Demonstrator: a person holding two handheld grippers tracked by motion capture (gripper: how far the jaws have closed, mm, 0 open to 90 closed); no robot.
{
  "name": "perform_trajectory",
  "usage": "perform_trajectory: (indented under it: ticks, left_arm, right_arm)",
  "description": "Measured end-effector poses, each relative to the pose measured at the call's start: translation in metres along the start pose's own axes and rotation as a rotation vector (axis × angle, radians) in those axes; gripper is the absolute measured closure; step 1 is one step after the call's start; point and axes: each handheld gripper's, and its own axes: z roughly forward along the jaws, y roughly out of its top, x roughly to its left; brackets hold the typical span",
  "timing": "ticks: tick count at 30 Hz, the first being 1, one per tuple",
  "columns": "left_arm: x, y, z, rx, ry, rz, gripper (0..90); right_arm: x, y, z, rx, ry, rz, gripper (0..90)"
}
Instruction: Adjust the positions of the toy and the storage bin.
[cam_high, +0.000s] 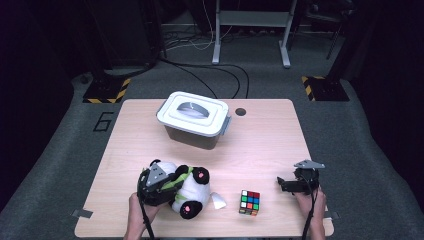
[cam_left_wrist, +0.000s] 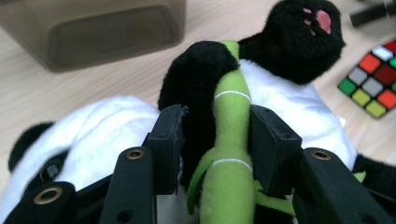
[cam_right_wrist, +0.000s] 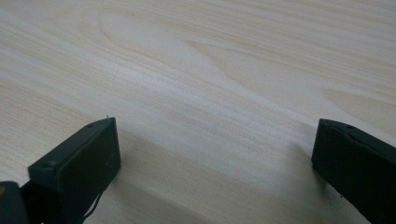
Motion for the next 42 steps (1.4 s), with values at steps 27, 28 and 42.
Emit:
perform_trajectory:
  ticks: [27,28,42]
  left_arm:
    - [0.074,0.030,-0.054,-0.007,-0.038,0.252,75.9]
    - [0.079,0.034,-0.054,-0.001,-0.030,0.269,75.9]
    - [0.122,0.056,-0.027,0.084,-0.032,0.304,75.8]
  right_arm:
    - [0.000,0.000,0.000,0.001,0.000,0.004,0.4]
    - [0.000,0.000,0.000,0.001,0.000,0.004,0.4]
    - [0.000,0.000,0.000,0.002,0.000,0.005,0.4]
